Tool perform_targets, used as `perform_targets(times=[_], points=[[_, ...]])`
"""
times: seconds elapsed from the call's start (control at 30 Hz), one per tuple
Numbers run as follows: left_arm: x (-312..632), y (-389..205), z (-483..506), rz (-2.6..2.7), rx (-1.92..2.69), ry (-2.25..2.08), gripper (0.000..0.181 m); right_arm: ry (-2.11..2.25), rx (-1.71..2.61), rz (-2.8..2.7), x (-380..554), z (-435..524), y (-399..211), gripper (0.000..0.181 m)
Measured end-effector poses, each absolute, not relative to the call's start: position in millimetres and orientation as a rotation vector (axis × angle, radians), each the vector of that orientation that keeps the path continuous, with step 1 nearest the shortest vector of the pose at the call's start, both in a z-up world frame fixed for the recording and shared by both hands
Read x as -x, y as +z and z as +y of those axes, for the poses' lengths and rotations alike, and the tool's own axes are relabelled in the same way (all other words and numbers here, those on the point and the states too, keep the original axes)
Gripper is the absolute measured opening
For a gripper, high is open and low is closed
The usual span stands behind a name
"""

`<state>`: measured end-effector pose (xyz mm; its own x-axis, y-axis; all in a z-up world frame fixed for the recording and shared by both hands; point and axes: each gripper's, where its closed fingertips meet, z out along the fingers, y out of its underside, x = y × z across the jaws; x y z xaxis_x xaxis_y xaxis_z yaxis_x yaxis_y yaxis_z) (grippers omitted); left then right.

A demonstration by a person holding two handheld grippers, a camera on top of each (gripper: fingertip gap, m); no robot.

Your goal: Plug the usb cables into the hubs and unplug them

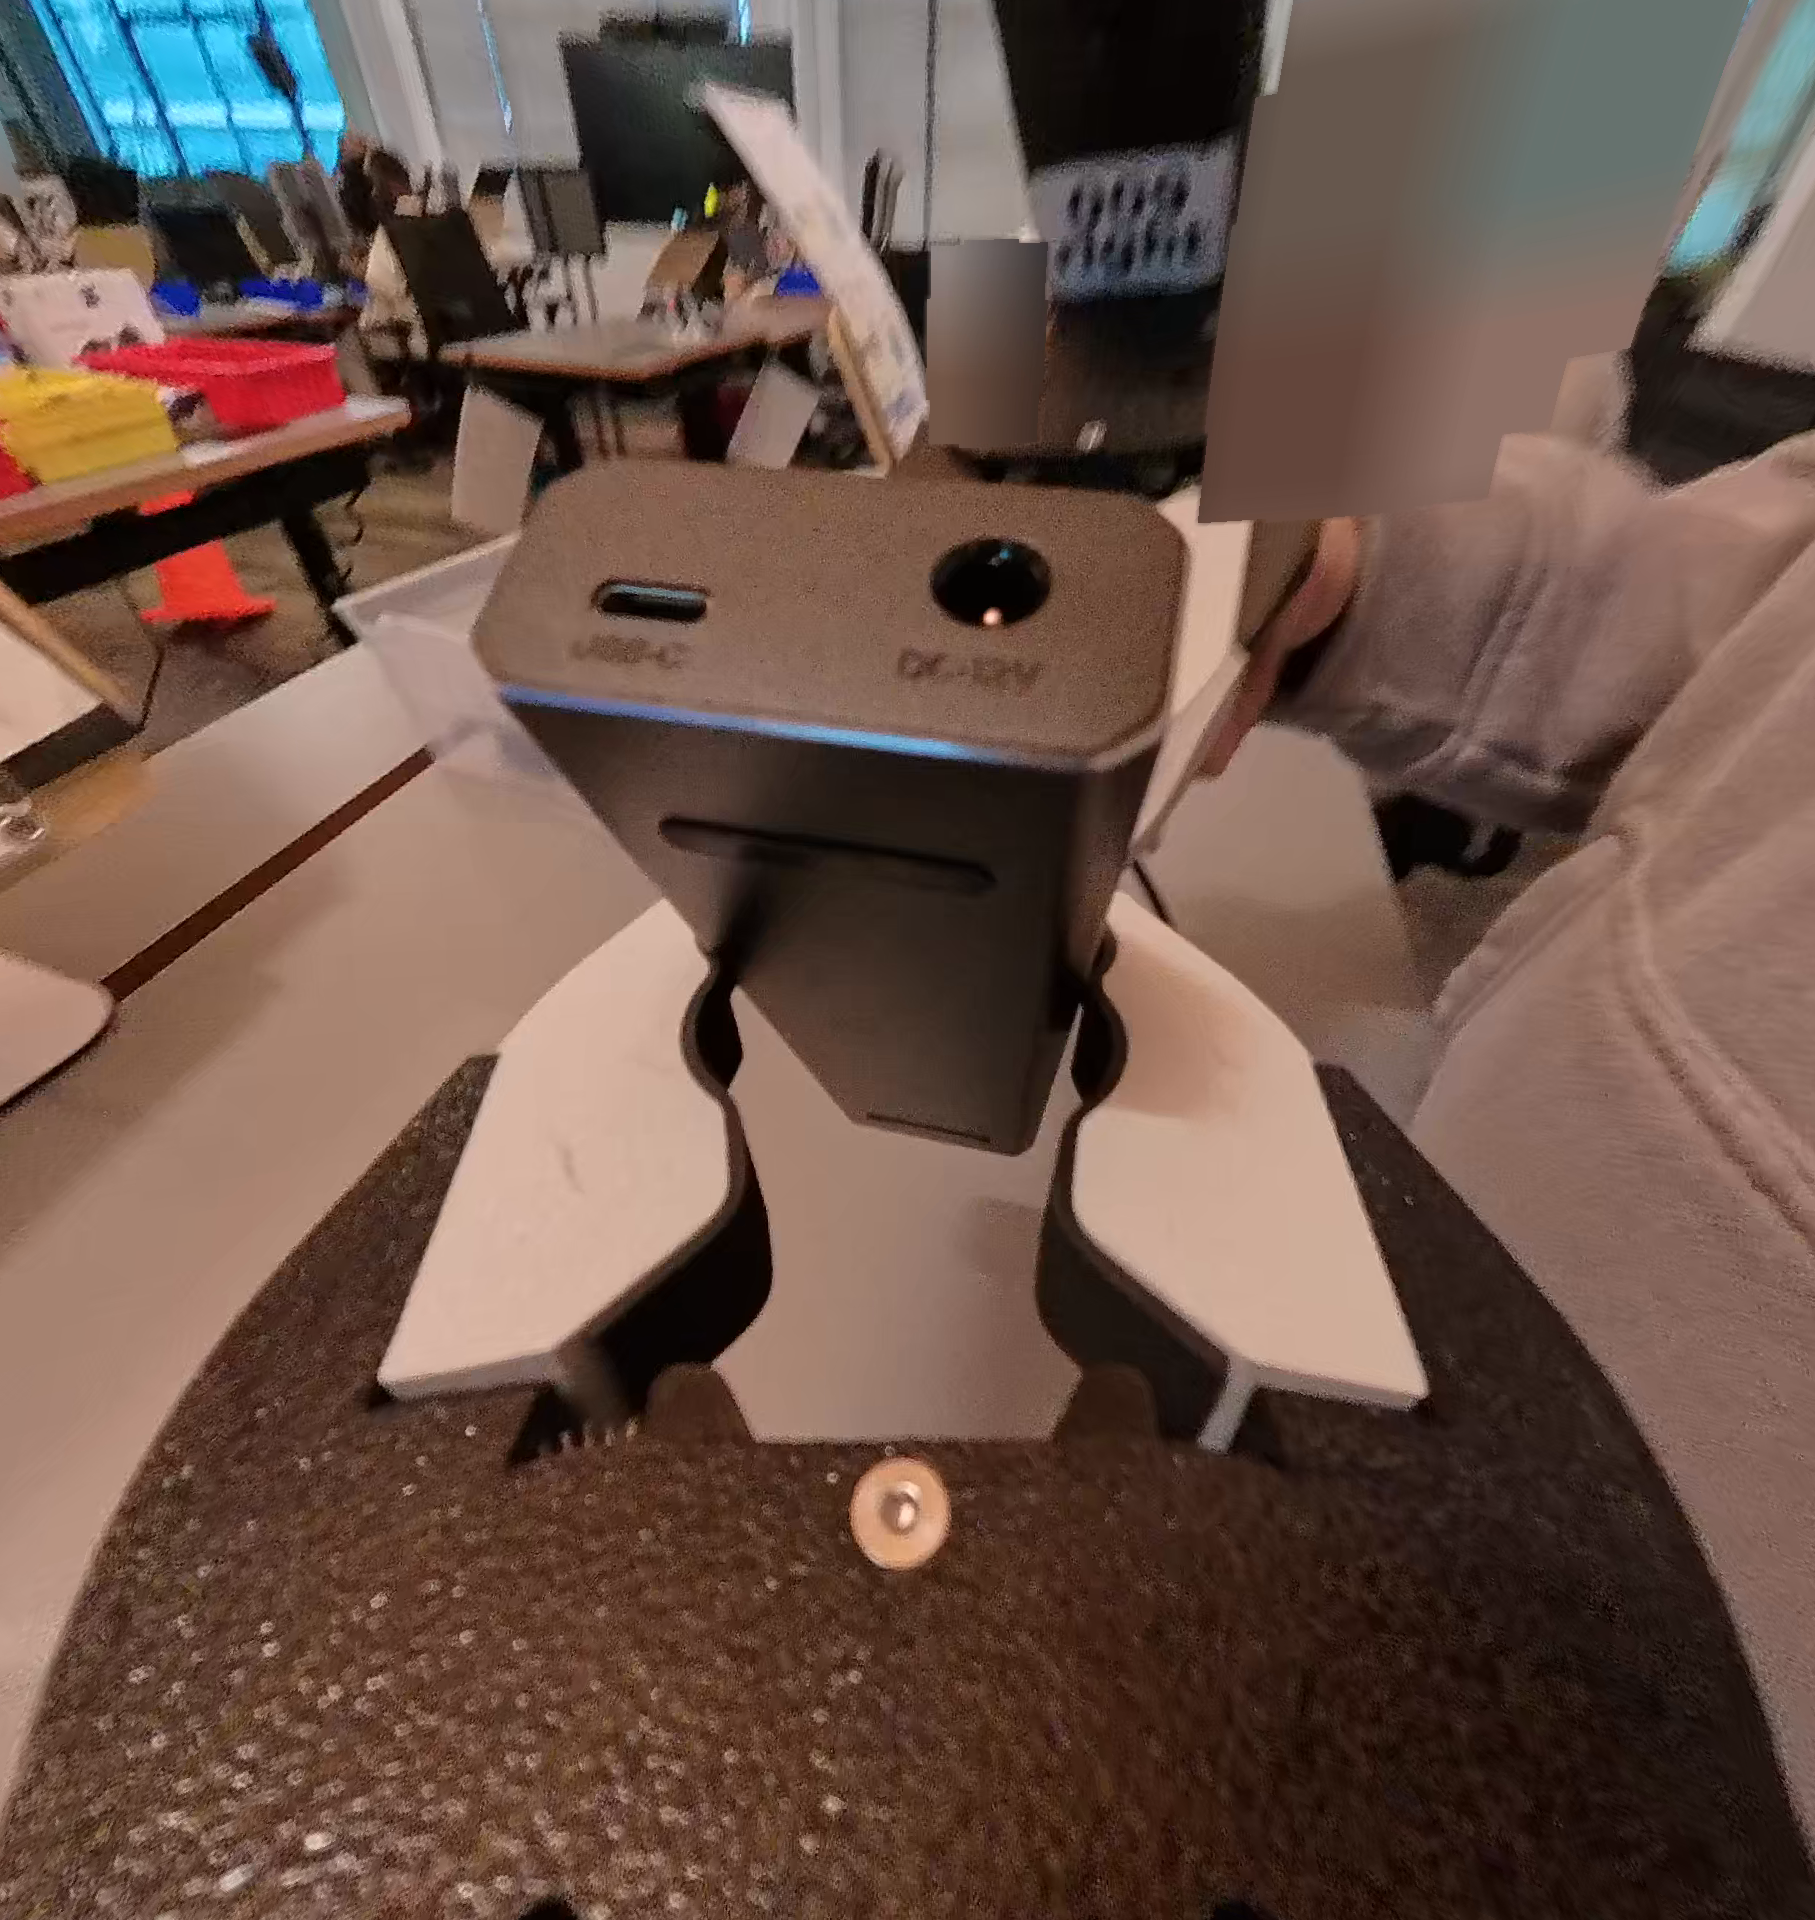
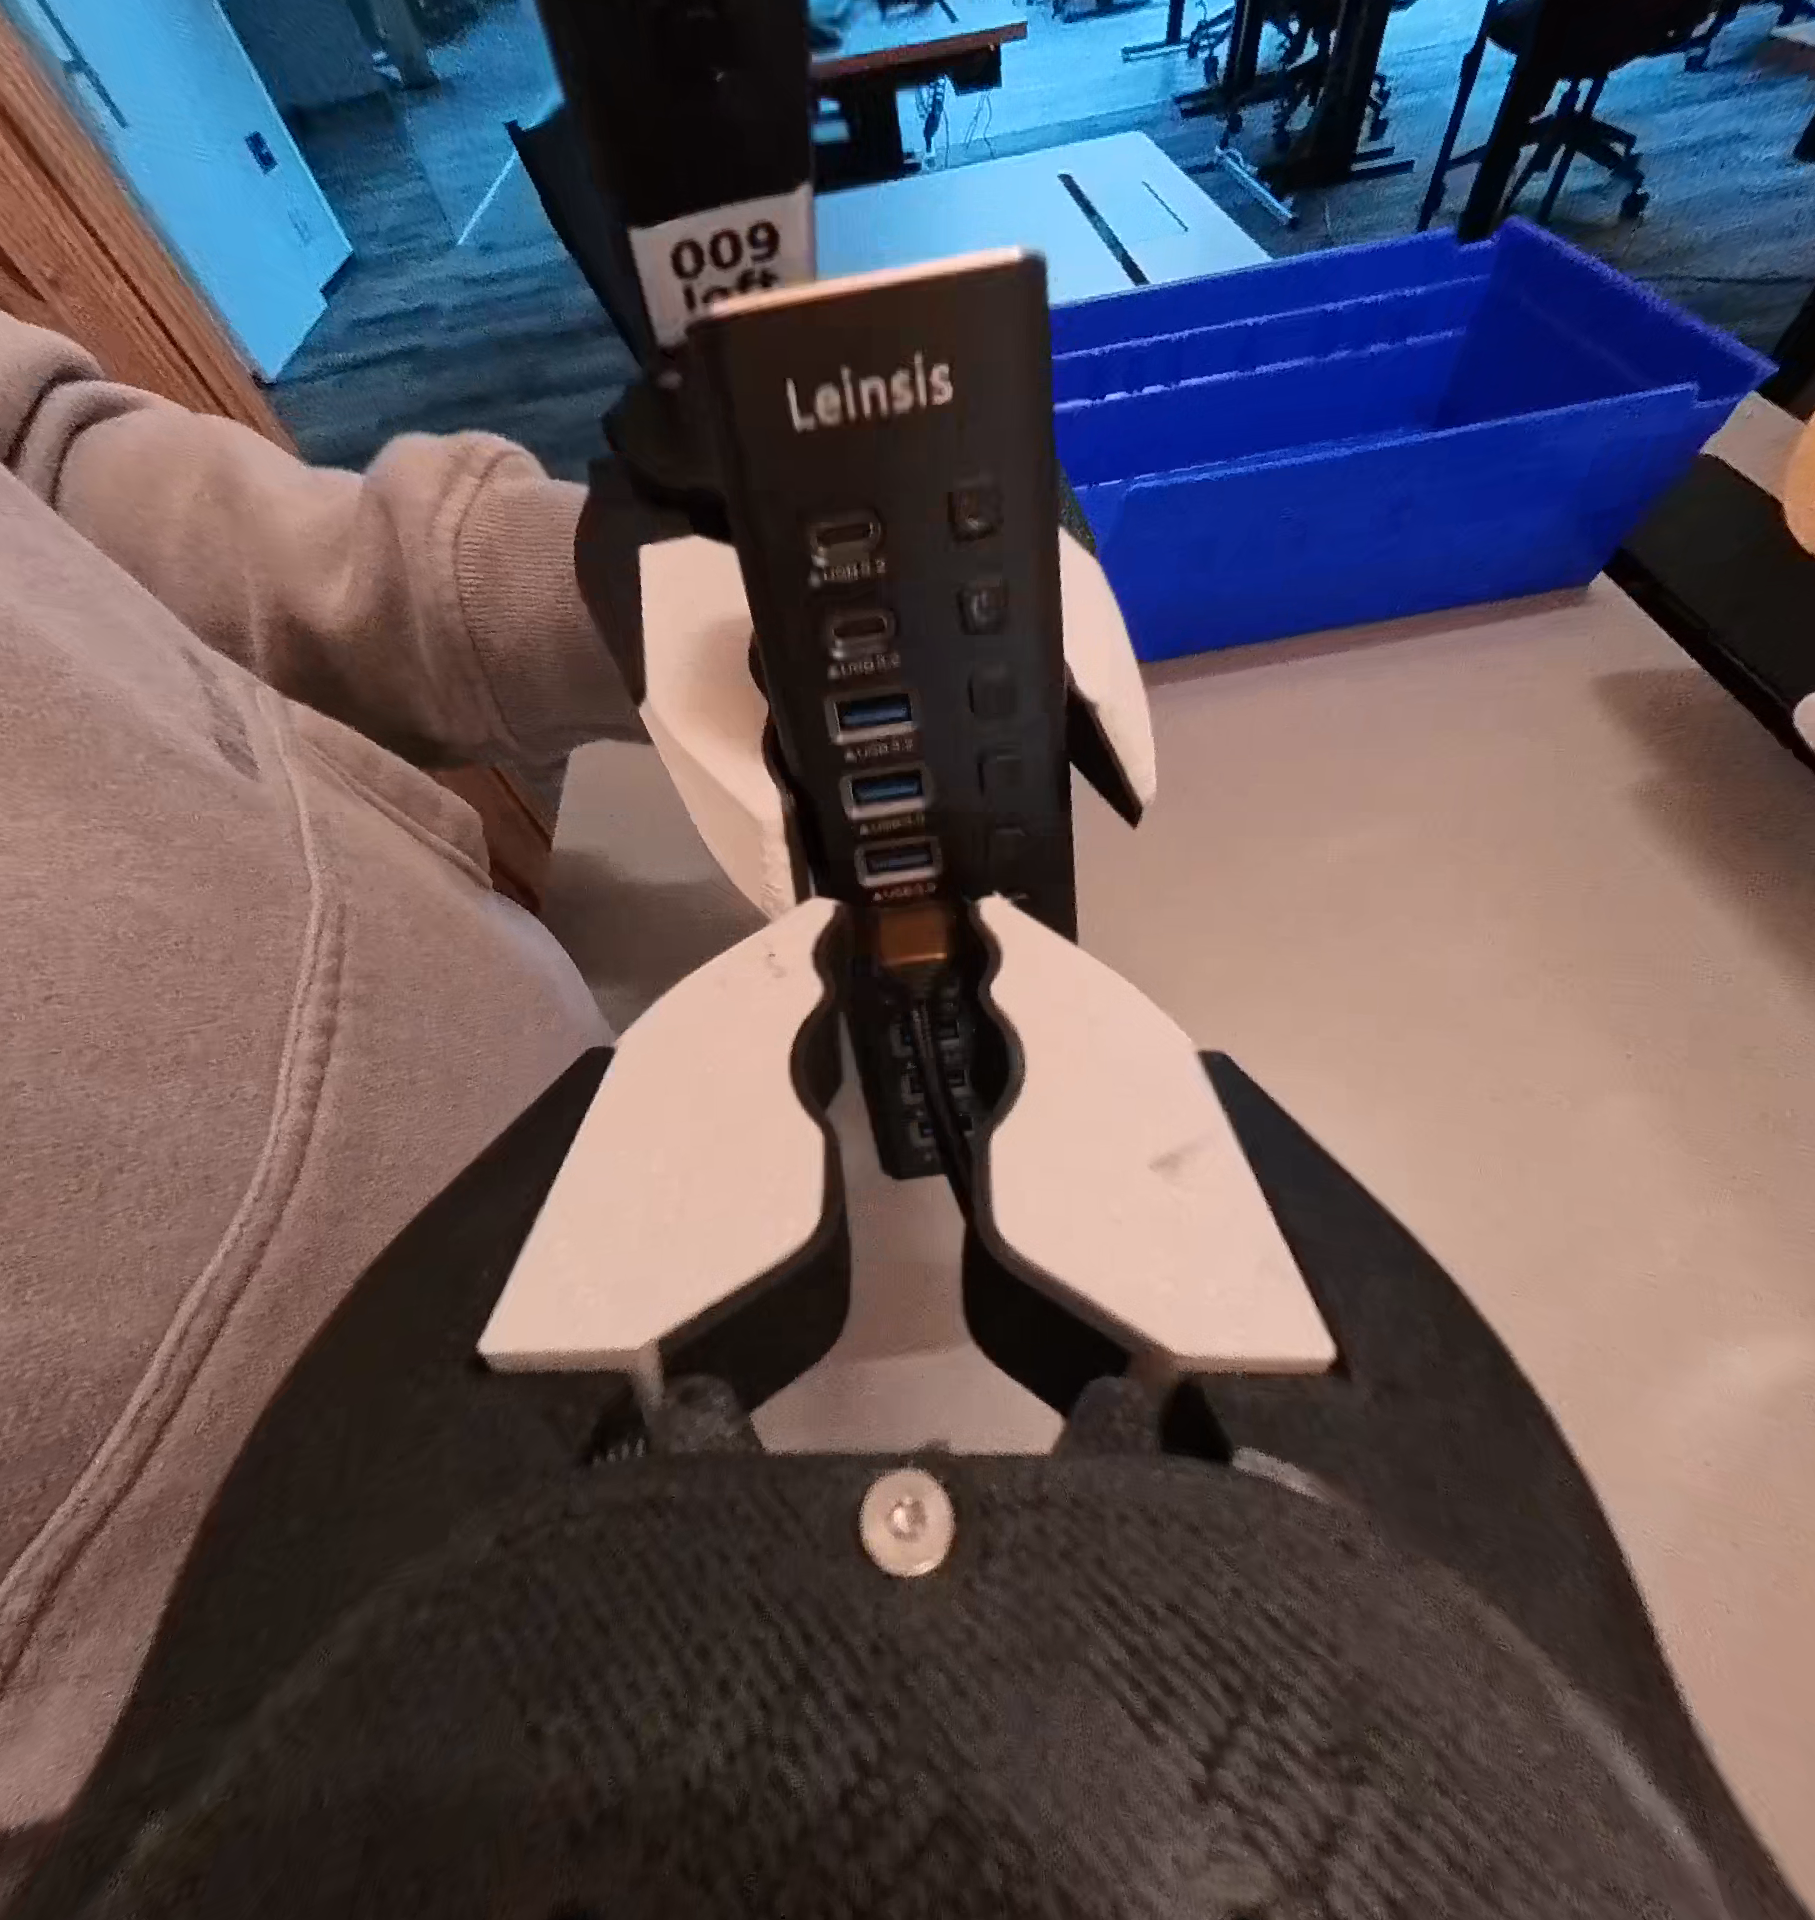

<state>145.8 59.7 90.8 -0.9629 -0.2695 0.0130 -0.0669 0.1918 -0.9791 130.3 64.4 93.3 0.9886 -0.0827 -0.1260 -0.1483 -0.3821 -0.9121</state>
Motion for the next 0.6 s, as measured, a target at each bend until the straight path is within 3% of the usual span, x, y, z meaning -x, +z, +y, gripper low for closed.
perform_targets(times=[0.1,0.17,0.23,0.3,0.6], points=[[-152.3,75.6,60.0,2.372,0.345,-1.692,0.061,-0.010,1.885,0.234,-143.8,65.6,117.5,0.065],[-149.9,73.7,56.1,2.383,0.316,-1.687,0.061,-0.033,1.863,0.205,-143.5,75.0,129.0,0.077],[-146.5,78.1,50.3,2.373,0.293,-1.735,0.061,-0.060,1.921,0.157,-142.5,84.9,122.7,0.074],[-145.4,81.7,47.8,2.364,0.286,-1.761,0.061,-0.061,1.968,0.098,-139.6,91.3,115.1,0.057],[-140.4,106.8,55.0,2.291,0.438,-2.106,0.064,0.011,1.803,0.051,-140.8,90.7,155.8,0.056]])
